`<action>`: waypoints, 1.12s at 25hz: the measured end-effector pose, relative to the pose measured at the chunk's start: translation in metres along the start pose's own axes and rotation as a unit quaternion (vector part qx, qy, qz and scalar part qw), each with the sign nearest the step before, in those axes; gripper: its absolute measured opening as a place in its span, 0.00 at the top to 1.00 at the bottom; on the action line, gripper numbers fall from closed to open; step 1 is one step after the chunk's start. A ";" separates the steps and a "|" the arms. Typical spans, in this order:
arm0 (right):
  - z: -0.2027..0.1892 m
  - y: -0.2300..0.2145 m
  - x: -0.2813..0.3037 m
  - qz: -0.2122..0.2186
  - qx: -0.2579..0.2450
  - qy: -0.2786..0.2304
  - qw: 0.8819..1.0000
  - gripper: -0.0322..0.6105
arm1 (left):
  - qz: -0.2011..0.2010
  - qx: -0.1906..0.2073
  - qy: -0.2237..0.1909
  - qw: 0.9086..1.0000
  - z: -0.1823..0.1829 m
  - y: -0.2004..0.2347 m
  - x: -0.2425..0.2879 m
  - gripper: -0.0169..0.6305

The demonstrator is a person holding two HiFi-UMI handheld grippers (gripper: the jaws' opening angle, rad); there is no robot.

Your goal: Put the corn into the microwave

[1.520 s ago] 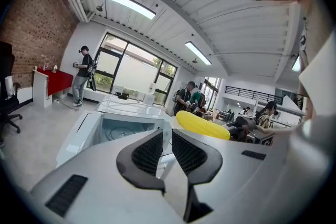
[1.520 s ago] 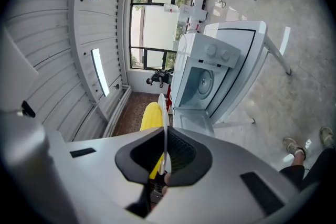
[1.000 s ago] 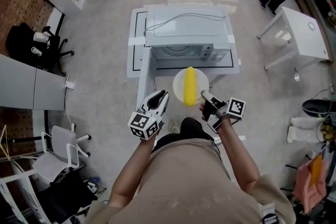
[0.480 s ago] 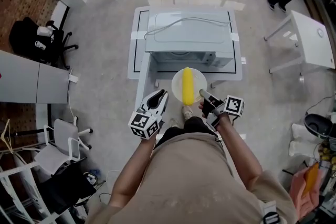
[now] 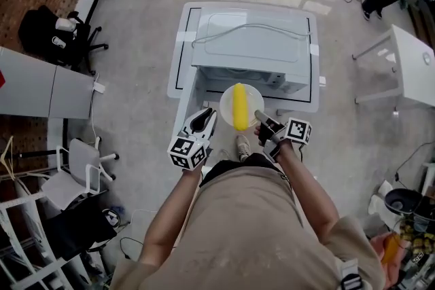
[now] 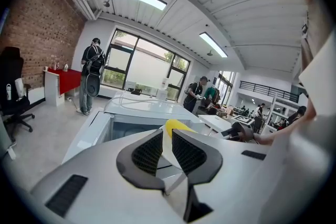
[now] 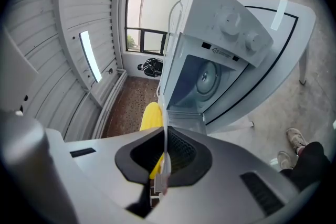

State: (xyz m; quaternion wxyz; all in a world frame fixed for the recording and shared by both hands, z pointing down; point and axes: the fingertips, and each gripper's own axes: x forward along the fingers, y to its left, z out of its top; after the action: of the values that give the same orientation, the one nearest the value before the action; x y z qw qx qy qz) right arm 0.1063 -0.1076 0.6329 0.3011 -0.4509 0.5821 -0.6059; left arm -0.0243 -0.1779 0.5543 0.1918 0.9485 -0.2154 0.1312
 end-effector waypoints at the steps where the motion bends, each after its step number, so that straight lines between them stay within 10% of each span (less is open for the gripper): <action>1: 0.001 -0.002 0.002 0.000 0.005 0.001 1.000 0.93 | 0.004 0.001 0.002 1.000 -0.001 0.003 0.003 0.91; 28: 0.047 -0.075 0.061 -0.017 0.031 -0.021 0.999 0.93 | 0.030 0.006 0.067 0.997 -0.019 0.024 0.060 0.93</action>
State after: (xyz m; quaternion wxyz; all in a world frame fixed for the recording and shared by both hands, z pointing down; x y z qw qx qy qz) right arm 0.1355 -0.1715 0.7136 0.3169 -0.4642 0.5490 -0.6186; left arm 0.0144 -0.2115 0.5984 0.1965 0.9317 -0.2294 0.2018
